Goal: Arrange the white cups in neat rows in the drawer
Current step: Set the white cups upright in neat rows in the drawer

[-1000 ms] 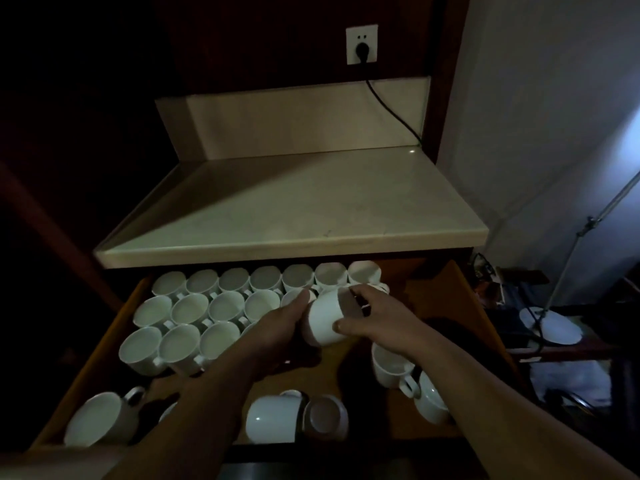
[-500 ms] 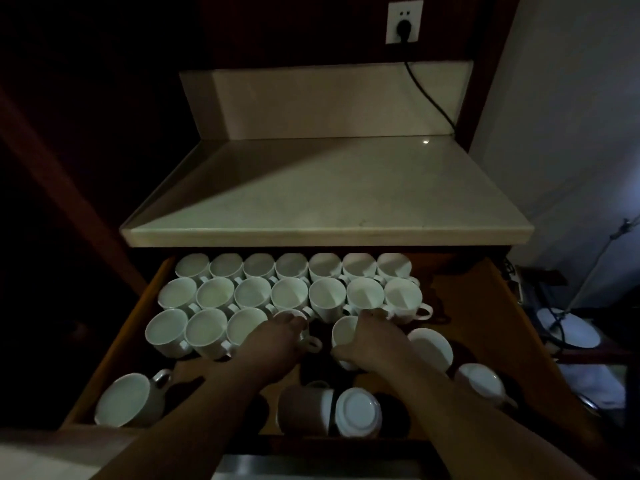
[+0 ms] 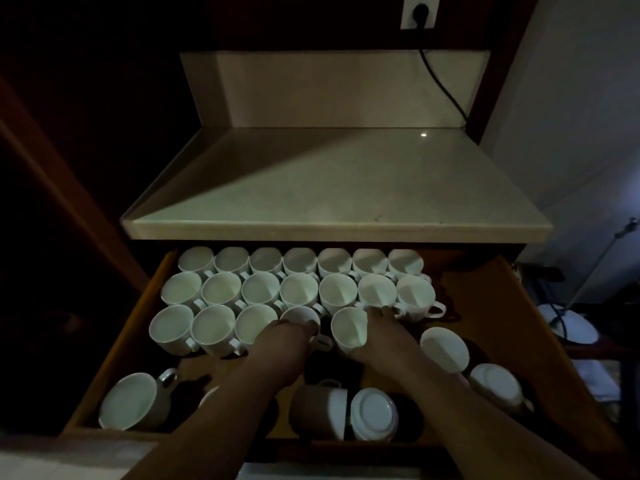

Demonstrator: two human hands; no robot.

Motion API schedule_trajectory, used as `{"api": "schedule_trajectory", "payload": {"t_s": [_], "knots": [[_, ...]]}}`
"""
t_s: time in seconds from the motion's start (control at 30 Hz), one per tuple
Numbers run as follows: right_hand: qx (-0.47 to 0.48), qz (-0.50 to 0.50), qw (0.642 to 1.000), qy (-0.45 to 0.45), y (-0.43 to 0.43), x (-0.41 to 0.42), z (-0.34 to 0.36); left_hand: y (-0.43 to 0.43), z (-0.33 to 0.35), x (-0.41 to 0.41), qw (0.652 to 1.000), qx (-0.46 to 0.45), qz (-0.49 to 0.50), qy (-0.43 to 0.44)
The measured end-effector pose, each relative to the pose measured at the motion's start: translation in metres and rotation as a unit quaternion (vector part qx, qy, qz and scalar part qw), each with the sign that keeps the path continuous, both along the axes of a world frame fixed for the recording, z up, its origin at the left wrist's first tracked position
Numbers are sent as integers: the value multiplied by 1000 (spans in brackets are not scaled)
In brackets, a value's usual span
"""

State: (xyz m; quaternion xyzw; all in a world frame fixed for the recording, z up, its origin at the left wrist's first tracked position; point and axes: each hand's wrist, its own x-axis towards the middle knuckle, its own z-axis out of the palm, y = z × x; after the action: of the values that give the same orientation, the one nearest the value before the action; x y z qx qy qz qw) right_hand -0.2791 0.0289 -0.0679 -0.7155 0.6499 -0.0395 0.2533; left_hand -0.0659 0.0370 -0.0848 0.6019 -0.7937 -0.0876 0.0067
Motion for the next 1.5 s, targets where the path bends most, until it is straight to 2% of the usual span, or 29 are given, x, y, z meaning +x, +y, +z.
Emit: {"api": "schedule_trajectory", "payload": {"t_s": [0.33, 0.53, 0.63, 0.7, 0.8, 0.87, 1.23, 1.43, 1.5], "knots": [[-42, -7, 998, -42, -2, 9, -14, -2, -7, 9, 999, -6, -10, 38], [-48, 5, 998, -38, -2, 12, -17, -2, -8, 6, 1000, 7, -13, 25], [-34, 14, 999, -39, -3, 11, -15, 3, -6, -3, 995, -79, -31, 52], [-28, 20, 998, -44, -3, 8, -14, 3, -5, -11, 984, -149, -92, 36], [-24, 20, 997, -73, -2, 5, -14, 0, -11, -15, 980, -137, -145, -2], [-27, 16, 996, -83, -2, 5, -15, -4, -13, -14, 984, -115, -136, -19], [2, 21, 994, -106, 2, -8, 0, -3, -8, -19, 982, -127, -128, -58], [-28, 2, 997, 65, 1, -82, 26, -5, 7, -43, 975, -151, -160, 5], [18, -15, 994, 104, 8, -99, 31, -10, 5, -54, 978, -132, -158, 24]]}}
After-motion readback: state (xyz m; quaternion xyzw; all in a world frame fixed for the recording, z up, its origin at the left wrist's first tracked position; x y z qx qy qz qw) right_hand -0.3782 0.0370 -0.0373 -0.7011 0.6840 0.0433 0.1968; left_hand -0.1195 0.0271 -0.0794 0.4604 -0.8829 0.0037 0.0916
